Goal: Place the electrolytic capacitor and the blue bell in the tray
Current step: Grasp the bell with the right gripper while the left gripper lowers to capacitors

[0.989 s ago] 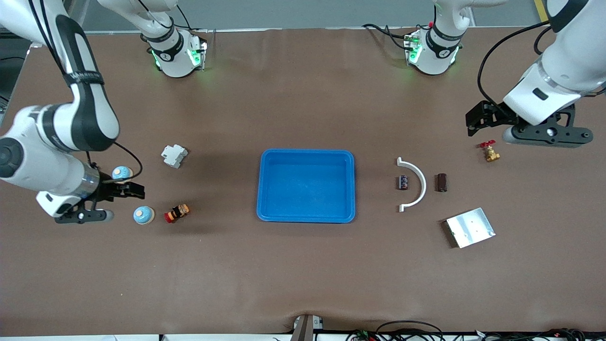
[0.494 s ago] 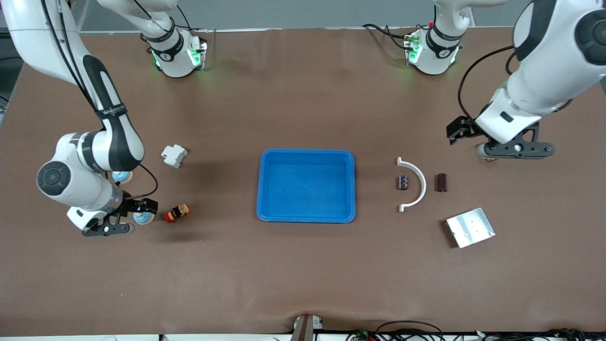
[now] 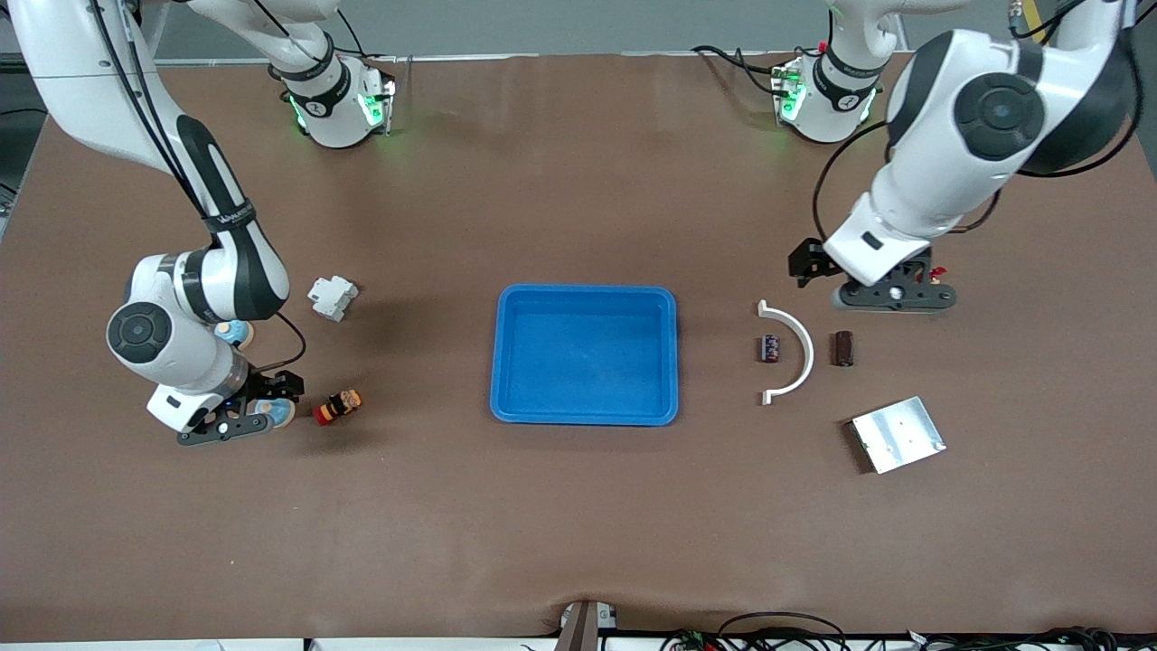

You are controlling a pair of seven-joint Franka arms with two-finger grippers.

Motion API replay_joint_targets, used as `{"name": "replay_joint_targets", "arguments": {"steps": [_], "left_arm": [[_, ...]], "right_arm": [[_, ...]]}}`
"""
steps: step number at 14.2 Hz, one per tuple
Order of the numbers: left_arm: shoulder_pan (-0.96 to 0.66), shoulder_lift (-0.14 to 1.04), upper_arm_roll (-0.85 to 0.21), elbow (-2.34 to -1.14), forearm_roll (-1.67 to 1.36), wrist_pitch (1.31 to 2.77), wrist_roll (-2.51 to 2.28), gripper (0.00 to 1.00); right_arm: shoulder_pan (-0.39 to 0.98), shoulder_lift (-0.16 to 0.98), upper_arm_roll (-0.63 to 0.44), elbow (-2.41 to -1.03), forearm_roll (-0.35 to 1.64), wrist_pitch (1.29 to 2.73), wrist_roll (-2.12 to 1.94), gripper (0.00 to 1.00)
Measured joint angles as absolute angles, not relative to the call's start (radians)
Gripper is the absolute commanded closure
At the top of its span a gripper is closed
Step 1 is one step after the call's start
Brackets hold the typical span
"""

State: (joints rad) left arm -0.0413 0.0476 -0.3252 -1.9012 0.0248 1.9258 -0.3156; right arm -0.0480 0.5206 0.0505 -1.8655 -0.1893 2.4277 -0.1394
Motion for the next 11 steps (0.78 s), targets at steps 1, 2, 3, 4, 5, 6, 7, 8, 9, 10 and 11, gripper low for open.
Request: {"name": "replay_joint_targets", "arguments": {"steps": [1, 2, 3, 4, 5, 6, 7, 8, 9, 10, 11], "left_arm": [[-0.041, 0.046, -0.331, -1.925, 0.025, 1.953, -0.318, 0.0], [-0.041, 0.045, -0.333, -1.947, 0.025, 1.979, -0.319, 0.0], [-0.041, 0.045, -0.334, -1.968, 0.025, 1.998, -0.319, 0.0], [-0.039, 0.045, -0.334, -1.988, 0.025, 2.018, -0.319, 0.0], [-0.037, 0.044, -0.334, -2.01, 0.025, 2.045, -0.319, 0.0], [-0.035, 0.044, -0.333, -2.036, 0.025, 2.078, -0.319, 0.0], [-0.034, 0.044, -0.333, -2.063, 0.025, 2.115, -0.319, 0.0], [-0.033, 0.045, -0.333, -2.09, 0.025, 2.153, -0.319, 0.0], [-0.033, 0.045, -0.333, -2.115, 0.025, 2.185, -0.319, 0.0], [-0.033, 0.046, -0.333, -2.134, 0.025, 2.209, -0.319, 0.0], [-0.032, 0.048, -0.333, -2.147, 0.025, 2.228, -0.319, 0.0]], "right_arm": [[-0.053, 0.529, 0.05, -1.868, -0.191, 2.453, -0.178, 0.0], [-0.061, 0.54, 0.049, -1.872, -0.191, 2.478, -0.218, 0.0], [-0.07, 0.552, 0.049, -1.875, -0.192, 2.498, -0.248, 0.0], [-0.076, 0.564, 0.048, -1.877, -0.192, 2.509, -0.267, 0.0], [-0.078, 0.574, 0.048, -1.879, -0.193, 2.514, -0.275, 0.0], [-0.078, 0.581, 0.048, -1.88, -0.194, 2.516, -0.284, 0.0], [-0.078, 0.585, 0.048, -1.88, -0.194, 2.52, -0.294, 0.0], [-0.078, 0.587, 0.048, -1.881, -0.194, 2.527, -0.303, 0.0], [-0.079, 0.588, 0.048, -1.882, -0.194, 2.534, -0.308, 0.0], [-0.08, 0.589, 0.048, -1.885, -0.194, 2.536, -0.312, 0.0], [-0.081, 0.589, 0.048, -1.889, -0.194, 2.536, -0.315, 0.0]]}}
